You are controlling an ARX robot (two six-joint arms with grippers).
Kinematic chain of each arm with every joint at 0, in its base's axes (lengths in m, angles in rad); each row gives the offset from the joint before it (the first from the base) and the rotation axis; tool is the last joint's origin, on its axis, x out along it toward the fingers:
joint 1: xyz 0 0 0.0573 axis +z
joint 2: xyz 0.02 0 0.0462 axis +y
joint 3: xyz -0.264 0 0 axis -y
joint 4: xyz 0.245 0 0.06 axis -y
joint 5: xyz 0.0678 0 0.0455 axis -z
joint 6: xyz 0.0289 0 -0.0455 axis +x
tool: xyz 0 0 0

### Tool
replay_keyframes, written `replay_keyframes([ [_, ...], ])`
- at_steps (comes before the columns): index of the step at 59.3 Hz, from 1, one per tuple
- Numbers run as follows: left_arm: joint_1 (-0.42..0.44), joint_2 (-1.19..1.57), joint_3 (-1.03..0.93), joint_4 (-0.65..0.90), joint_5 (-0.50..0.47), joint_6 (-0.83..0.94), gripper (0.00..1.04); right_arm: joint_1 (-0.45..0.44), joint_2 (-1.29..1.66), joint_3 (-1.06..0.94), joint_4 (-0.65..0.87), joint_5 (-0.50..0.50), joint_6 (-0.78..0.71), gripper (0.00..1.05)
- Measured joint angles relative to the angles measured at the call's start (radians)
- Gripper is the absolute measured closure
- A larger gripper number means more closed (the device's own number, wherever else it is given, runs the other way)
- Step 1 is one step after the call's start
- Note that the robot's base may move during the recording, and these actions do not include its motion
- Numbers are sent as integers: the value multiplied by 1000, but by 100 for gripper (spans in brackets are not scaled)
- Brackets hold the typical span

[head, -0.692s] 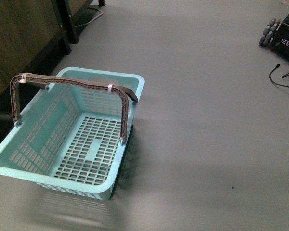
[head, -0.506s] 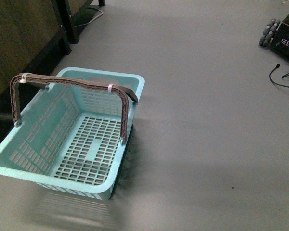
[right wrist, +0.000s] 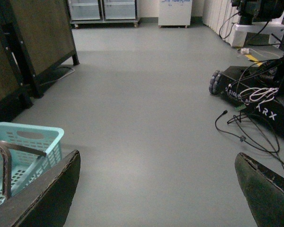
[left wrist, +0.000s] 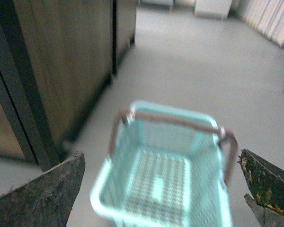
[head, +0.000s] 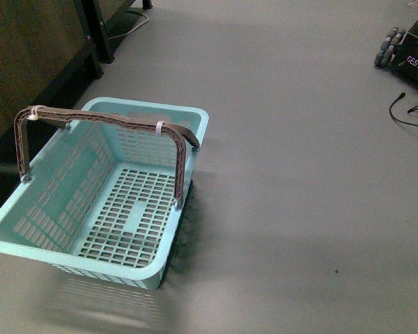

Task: Pick lemon and mango into basket

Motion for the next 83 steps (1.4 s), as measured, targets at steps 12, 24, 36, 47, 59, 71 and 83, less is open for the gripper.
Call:
replay_keyframes([
  [12, 124, 253, 101, -137, 179, -436, 7, 0, 0, 0, 0, 0, 0, 9],
  [24, 188, 548, 139, 113, 247, -631, 7, 0, 0, 0, 0, 0, 0, 9],
  [36, 134, 996, 227, 422, 133, -777, 7, 0, 0, 0, 0, 0, 0, 9],
  [47, 13, 1367, 374, 562, 16, -896, 7, 0, 0, 0, 0, 0, 0, 9],
  [59, -104, 1632, 568, 586, -64, -1022, 7, 0, 0, 0, 0, 0, 0, 9],
  [71, -187, 1863, 803, 573, -108, -1109, 7, 0, 0, 0, 0, 0, 0, 9],
  [83, -225, 2059, 1026, 528, -128, -1135, 7, 0, 0, 0, 0, 0, 0, 9],
])
